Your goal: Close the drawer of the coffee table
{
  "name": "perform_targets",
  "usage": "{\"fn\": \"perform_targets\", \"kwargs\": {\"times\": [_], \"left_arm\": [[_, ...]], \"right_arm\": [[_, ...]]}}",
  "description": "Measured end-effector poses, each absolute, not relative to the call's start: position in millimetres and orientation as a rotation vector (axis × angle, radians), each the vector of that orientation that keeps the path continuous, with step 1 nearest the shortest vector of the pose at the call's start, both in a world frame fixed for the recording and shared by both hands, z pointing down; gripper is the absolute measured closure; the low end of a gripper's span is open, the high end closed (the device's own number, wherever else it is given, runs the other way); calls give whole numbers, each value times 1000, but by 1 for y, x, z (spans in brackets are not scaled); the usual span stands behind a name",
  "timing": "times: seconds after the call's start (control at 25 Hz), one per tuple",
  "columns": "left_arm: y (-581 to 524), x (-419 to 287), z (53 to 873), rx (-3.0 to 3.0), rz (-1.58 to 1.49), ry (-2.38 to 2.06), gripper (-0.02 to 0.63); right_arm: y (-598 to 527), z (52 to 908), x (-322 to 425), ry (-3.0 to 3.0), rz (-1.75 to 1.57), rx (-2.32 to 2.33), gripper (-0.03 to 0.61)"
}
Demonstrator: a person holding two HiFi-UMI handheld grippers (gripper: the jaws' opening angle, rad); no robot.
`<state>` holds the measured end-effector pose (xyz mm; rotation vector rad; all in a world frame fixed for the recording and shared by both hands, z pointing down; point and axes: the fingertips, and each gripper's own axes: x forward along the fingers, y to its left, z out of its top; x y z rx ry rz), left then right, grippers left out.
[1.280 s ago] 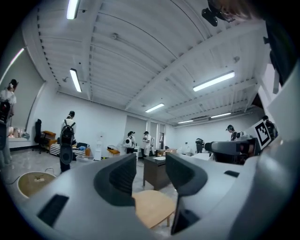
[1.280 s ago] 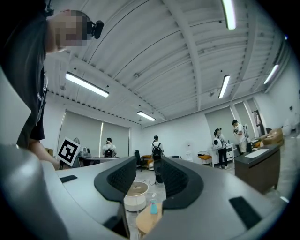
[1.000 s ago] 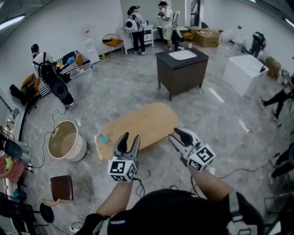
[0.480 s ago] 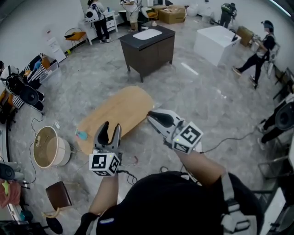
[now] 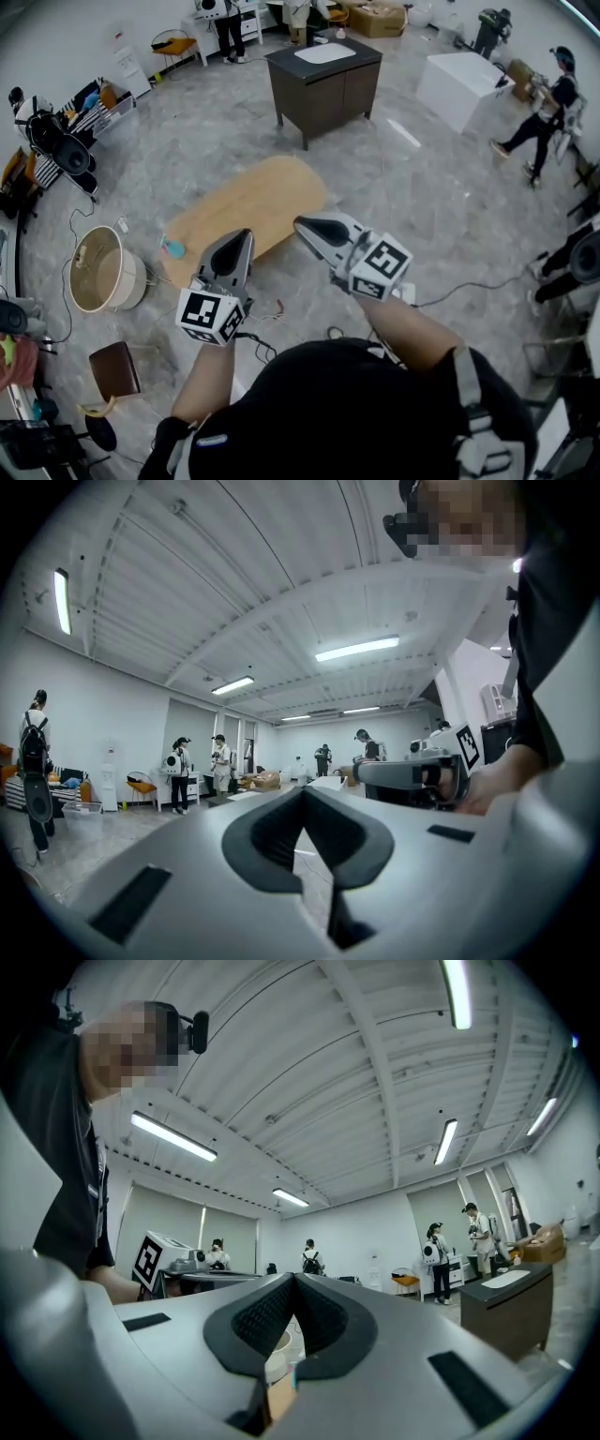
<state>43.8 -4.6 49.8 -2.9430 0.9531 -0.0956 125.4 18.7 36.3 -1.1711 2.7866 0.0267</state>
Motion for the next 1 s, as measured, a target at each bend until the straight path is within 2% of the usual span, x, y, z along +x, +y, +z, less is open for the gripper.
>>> {"fn": "perform_targets", "kwargs": {"times": [1.0], "left_arm": [[12, 40, 55, -2947, -142, 934, 607]], "right_arm": [[26, 38, 99, 2866, 36, -1079, 569]]}}
